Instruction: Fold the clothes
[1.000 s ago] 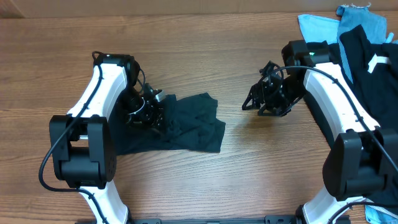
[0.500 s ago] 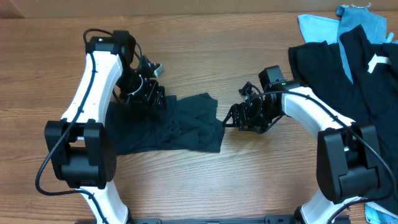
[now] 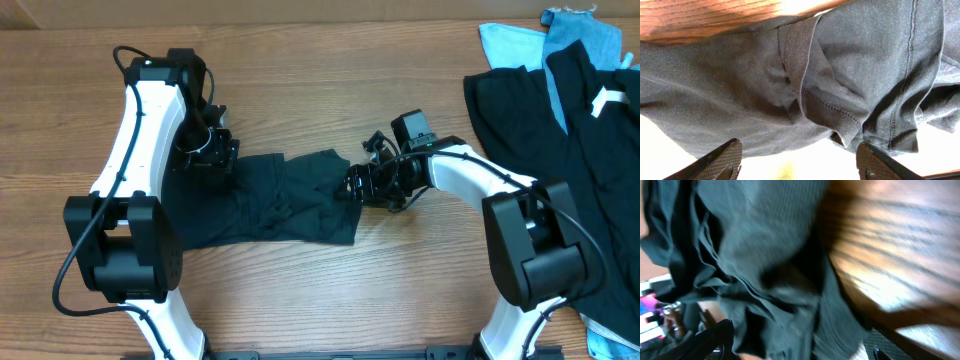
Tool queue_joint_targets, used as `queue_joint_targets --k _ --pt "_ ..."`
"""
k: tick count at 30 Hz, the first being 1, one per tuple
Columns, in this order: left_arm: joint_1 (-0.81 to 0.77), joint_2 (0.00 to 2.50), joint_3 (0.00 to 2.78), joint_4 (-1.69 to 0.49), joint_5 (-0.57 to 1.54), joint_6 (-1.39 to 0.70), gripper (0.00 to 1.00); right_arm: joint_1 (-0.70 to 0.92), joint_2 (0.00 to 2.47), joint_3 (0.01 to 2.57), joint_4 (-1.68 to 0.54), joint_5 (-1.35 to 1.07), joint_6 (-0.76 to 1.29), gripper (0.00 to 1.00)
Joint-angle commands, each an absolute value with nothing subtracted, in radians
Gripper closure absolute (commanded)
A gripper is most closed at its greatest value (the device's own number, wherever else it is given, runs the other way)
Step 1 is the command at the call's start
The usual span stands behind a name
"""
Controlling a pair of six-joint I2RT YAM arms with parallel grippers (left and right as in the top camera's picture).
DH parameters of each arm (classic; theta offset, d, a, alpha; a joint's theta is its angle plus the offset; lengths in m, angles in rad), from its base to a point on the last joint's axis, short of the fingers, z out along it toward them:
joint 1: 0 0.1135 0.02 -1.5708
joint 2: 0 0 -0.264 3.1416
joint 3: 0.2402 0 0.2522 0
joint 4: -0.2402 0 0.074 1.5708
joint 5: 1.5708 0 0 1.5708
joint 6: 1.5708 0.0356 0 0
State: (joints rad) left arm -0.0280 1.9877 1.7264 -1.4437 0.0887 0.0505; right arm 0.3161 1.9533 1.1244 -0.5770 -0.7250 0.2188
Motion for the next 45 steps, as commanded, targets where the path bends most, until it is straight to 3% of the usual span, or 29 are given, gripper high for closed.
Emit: queue_joint_targets --k 1,6,10,11,12,15,17,19,20,23,25,29,32,36,45 --pt "-0.025 1.974 1.749 -1.444 0.078 0.038 0.24 0.321 2.029 1.117 -0.527 -0.744 0.263 0.13" --pt "-0.025 1.974 1.749 -1.444 0.078 0.038 0.23 0.369 2.032 1.117 -0.491 -0.751 0.263 0.15" --pt "-0.025 1.974 1.749 -1.451 0.078 0.038 0.24 0.411 2.033 1.117 -0.465 -0.674 0.314 0.27" --pt "-0.025 1.974 1.749 -1.452 0.078 0.038 0.24 0.411 2.033 1.117 -0.449 -0.672 0.32 0.38" --pt "-0.025 1.974 1.749 -1.452 0.078 0.038 0.24 0.411 2.033 1.117 -0.43 -0.67 0.334 0.43" --pt "-0.025 1.974 1.748 -1.456 0.078 0.038 0.24 0.411 2.033 1.117 -0.393 -0.671 0.346 0.68" --pt "-0.025 1.974 1.748 -1.46 0.078 0.038 0.24 0.411 2.033 1.117 -0.389 -0.67 0.346 0.7" --pt "-0.025 1.974 1.748 -1.461 0.078 0.038 0.24 0.411 2.033 1.117 -0.39 -0.667 0.347 0.91" --pt "-0.025 1.974 1.748 -1.461 0.078 0.038 0.24 0.405 2.033 1.118 -0.392 -0.632 0.384 0.96" --pt "-0.025 1.974 1.748 -1.463 0.077 0.038 0.24 0.305 2.027 1.148 -0.484 -0.561 0.382 0.96" --pt "-0.025 1.974 1.748 -1.463 0.07 0.038 0.24 0.171 1.974 1.226 -0.674 -0.488 0.23 0.96" --pt "-0.023 1.974 1.748 -1.462 -0.033 -0.012 0.24 0.089 1.845 1.411 -0.936 -0.363 0.121 0.96" --pt "0.018 1.974 1.748 -1.455 -0.051 -0.071 0.21 0.138 1.829 1.559 -1.09 -0.333 0.096 0.96" --pt "0.073 1.974 1.748 -1.453 -0.034 -0.075 0.16 0.3 1.829 1.601 -1.13 -0.332 0.097 0.96" --pt "0.082 1.974 1.739 -1.443 0.027 -0.075 0.15 0.649 1.877 1.601 -0.927 -0.244 0.218 0.94"
